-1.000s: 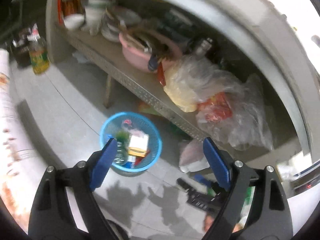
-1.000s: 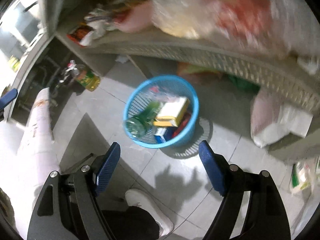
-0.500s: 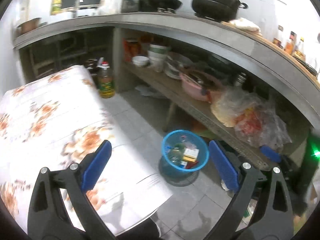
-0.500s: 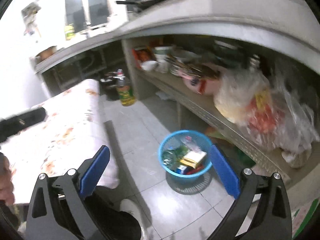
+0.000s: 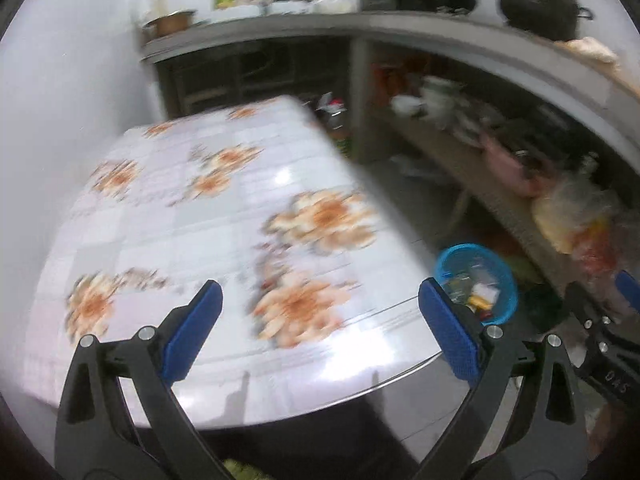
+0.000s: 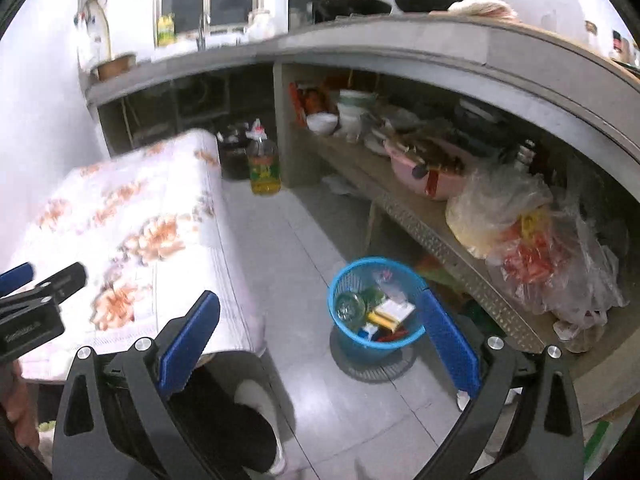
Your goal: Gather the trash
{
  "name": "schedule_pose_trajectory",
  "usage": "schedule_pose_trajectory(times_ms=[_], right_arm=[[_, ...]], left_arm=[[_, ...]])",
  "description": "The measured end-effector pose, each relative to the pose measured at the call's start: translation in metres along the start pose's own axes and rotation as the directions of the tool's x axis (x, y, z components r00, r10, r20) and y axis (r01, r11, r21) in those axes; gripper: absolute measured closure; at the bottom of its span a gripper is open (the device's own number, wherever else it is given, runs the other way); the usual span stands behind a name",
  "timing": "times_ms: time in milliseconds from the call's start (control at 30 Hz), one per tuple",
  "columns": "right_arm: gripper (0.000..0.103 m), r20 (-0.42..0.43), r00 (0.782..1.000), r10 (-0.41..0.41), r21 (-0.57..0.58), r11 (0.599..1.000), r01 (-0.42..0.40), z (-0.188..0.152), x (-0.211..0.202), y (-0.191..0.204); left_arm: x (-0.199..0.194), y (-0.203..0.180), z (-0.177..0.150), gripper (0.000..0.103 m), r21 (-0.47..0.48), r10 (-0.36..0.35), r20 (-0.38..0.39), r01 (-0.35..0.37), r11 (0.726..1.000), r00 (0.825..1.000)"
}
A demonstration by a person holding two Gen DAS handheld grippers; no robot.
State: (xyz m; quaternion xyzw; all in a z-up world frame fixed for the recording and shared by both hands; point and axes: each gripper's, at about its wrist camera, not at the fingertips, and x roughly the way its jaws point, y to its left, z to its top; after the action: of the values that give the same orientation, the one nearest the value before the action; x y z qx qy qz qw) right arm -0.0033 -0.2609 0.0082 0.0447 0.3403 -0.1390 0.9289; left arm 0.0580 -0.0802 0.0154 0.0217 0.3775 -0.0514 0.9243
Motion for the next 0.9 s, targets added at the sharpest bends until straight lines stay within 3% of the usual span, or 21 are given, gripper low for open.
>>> schedule_pose_trajectory(times_ms=[133,300,900], right_arm=[[0.006,-0.045,0.999,-0.015,-0.022,1.000,0.014,-0.003,0.008,0.011],[0.006,-0.107,0.994,-0.021,0.020,1.000,0.023,-0.006,0.021,0.006],[0.006,-0.129,0.988,-0.090,0.018,0.996,0.093,-0.007,0.032,-0.012]], left_arm=[[0.002,0.019,-0.009,0.009,-0.063,0.039,-0.041,-0.042,0.997,0.998],[0.001,0.023,-0.015,0.009,-0.034,0.113,-0.042,-0.115,0.993,0.993],[0.001,0.026,-0.013,0.009,-0.047,0.142,-0.066,-0.145,0.988,0.988]])
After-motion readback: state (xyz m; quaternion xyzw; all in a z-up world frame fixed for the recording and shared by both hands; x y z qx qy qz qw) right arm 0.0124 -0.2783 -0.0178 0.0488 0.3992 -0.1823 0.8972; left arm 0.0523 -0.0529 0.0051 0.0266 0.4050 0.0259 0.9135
